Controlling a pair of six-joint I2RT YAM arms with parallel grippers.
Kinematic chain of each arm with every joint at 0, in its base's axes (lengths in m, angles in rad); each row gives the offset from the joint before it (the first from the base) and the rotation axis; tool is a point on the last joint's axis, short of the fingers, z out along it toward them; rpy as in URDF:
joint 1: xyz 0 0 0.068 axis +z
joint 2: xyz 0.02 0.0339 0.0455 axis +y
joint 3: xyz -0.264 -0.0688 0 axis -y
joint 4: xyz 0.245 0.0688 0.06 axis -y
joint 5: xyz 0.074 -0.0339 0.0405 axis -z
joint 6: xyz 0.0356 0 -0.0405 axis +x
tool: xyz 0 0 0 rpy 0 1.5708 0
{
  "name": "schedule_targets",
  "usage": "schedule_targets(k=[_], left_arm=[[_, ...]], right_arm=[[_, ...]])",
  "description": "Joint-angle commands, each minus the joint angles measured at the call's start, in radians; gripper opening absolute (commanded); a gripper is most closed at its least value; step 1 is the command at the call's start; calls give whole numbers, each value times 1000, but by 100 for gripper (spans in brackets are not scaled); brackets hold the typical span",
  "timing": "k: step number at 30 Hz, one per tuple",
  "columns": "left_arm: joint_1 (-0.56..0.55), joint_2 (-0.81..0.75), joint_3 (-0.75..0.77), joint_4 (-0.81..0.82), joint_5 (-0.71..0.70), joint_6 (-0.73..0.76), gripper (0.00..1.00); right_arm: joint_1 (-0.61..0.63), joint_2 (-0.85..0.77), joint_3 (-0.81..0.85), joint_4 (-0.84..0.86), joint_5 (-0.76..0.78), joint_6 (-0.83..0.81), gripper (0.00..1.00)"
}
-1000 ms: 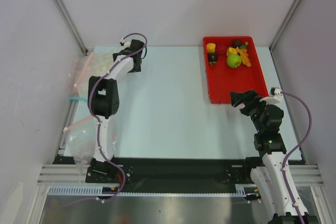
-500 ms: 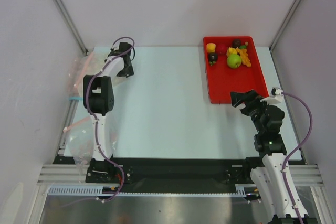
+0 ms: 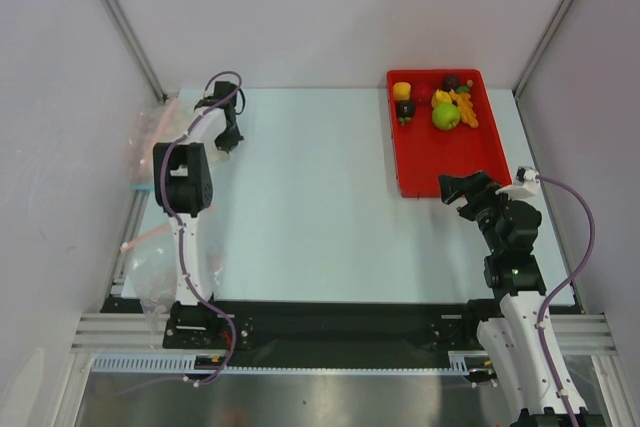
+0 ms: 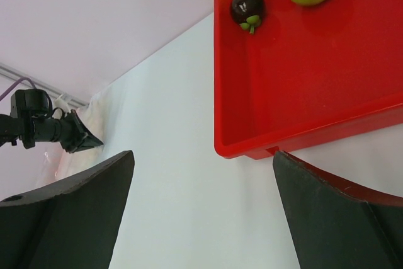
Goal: Place the food in the zip-top bag and seal the zipper
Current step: Pick up the zipper food storage bag at the corner of the board.
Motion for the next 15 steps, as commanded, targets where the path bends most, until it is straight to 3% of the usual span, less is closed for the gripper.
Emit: schedule_targets(k=[1, 15], left_arm=[[15, -47, -75, -6, 16, -21, 0], [7, -627, -270, 22, -134, -104, 0]], right_arm=[[-3, -4, 5, 39, -4, 4, 100], [-3, 5, -1, 47, -9, 2, 100]])
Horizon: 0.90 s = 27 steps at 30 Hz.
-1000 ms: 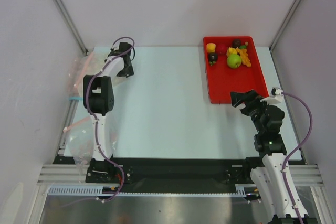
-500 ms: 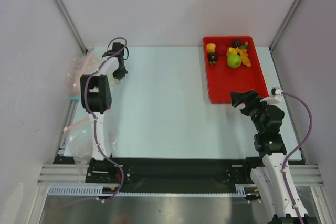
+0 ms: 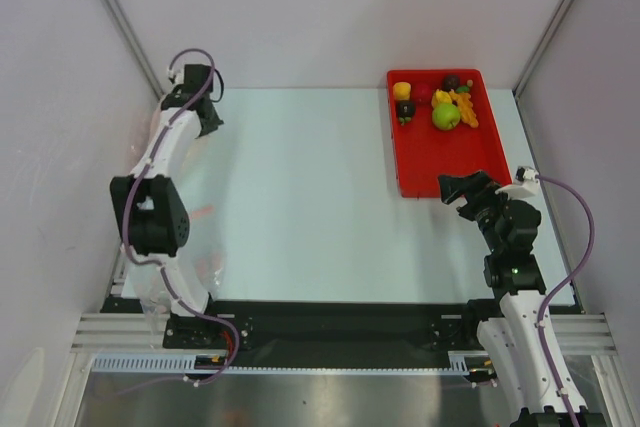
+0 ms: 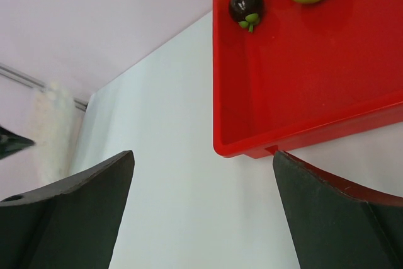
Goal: Place the food in the zip-top bag and seal the zipper
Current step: Pick up the zipper food storage bag at the corner of the board.
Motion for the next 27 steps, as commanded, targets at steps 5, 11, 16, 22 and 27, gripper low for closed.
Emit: schedule_targets(k=[5, 11, 16, 22, 27], left_arm=[[0, -323, 1, 8, -82, -38, 0], [-2, -468, 1, 2, 162, -79, 0], [-6, -617, -184, 100, 335, -140, 0], [-7, -775, -298, 167, 283, -167, 0], [-43, -801, -257, 145, 354, -164, 0]], right_arm=[[-3, -2, -4, 48, -11, -1, 100], [-3, 5, -10, 69, -36, -4, 100], [-3, 23, -15, 104, -99, -24, 100], [-3, 64, -21, 140, -143, -30, 99], [9, 92, -19, 167, -171, -38, 99]])
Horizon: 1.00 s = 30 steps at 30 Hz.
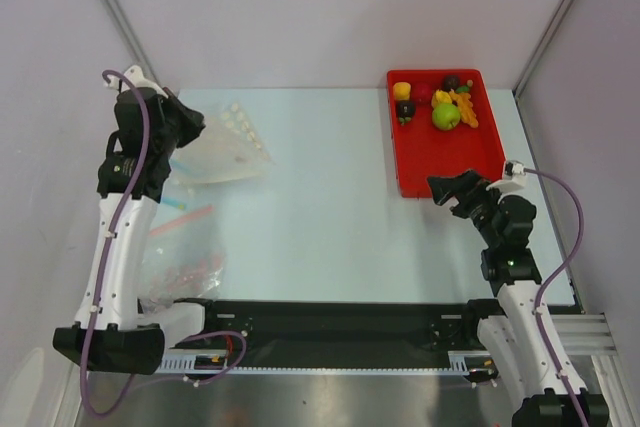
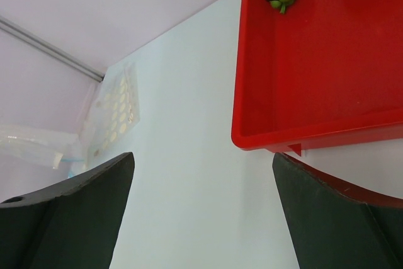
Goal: Place the food in the zip-top bag and seal the zipper
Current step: Pick up the zipper food storage bag at the corner of the board.
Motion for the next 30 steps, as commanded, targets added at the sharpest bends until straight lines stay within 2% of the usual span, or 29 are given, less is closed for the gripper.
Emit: schedule_targets(k=[1, 6, 13, 16, 19, 25, 30], left_arm=[[-47, -19, 46, 33, 64, -17, 0], [-117, -20, 17, 41, 90, -38, 0], [-117, -25, -52, 90, 6, -42, 0], [-117, -22, -74, 118, 55, -51, 0], [-119, -8, -66, 113, 139, -48, 0], [-162, -26, -48, 49, 185, 24, 0], [-182, -97, -84, 26, 268, 72, 0]], right_arm=[[12, 10, -2, 75, -45, -22, 98], [35, 42, 6, 86, -57, -39, 98], [55, 54, 7, 94, -51, -48, 98], [72, 71, 7, 115, -63, -53, 98], [112, 118, 13, 183, -167, -75, 96], [316, 227, 82, 187, -147, -200, 90], [476, 283, 132, 186, -115, -359, 81]])
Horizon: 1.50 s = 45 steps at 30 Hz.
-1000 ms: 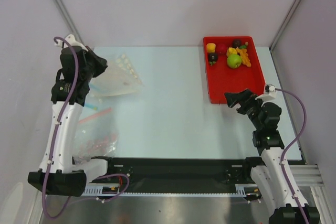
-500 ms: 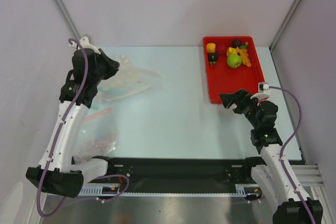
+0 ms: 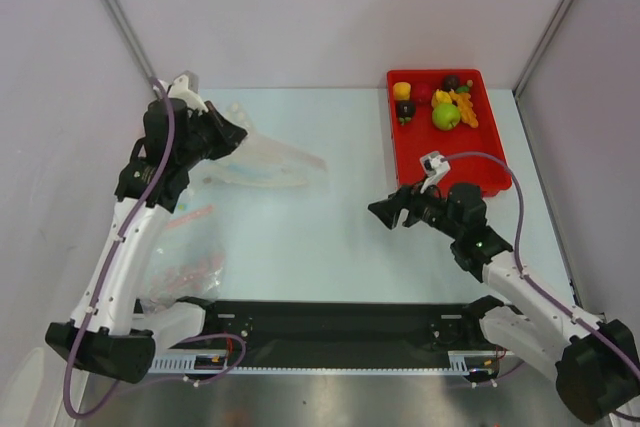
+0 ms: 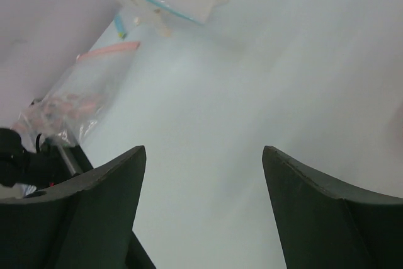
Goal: Place the food in the zip-top bag and seal the zipper
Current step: Pick up the zipper food storage bag at the corner of the board.
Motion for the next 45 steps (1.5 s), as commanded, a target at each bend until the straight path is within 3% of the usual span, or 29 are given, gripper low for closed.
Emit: schedule_targets(k=[1, 4, 8, 12, 13, 21, 24, 26, 27, 28, 29, 31, 32, 40, 42, 45], left_arm=[[-22, -75, -8, -10, 97, 64, 0], [-48, -95, -8, -53, 142, 105, 0], [-74, -135, -29, -95, 200, 141, 0], [-89, -184, -81, -93, 234, 148, 2], [-91, -202, -87, -96, 254, 148, 1], [-161, -273, -132, -102, 272, 147, 2], [-167, -279, -134, -110, 295, 153, 2], [-170, -275, -134, -111, 309, 158, 3], [-170, -269, -129, -114, 312, 161, 4], [-170, -265, -126, -119, 309, 165, 4], [-170, -261, -121, -124, 297, 176, 5], [-170, -255, -118, -124, 239, 182, 16], [-170, -253, -120, -118, 219, 184, 19], [-169, -268, -284, 77, 6, 102, 67], [-169, -247, -317, 111, -2, 70, 79], [-166, -204, -389, 163, 36, 32, 90]], right_arm=[[113, 17, 77, 57, 17, -150, 80], [201, 31, 92, 47, 66, -240, 79], [397, 46, 120, 22, 248, -369, 82], [517, 97, 135, 19, 353, -480, 85], [540, 109, 140, 17, 438, -489, 85], [608, 221, 195, 7, 586, -524, 79], [620, 226, 192, 25, 632, -520, 84], [620, 224, 187, 36, 606, -521, 75], [620, 227, 190, 33, 597, -521, 61], [620, 230, 195, 28, 594, -518, 31], [621, 232, 199, 22, 595, -518, 21], [620, 226, 199, 24, 604, -507, 2], [620, 223, 193, 27, 607, -504, 0], [566, 114, 137, 60, 568, -436, 0], [522, 95, 127, 63, 548, -409, 0], [450, 71, 114, 62, 488, -356, 0]])
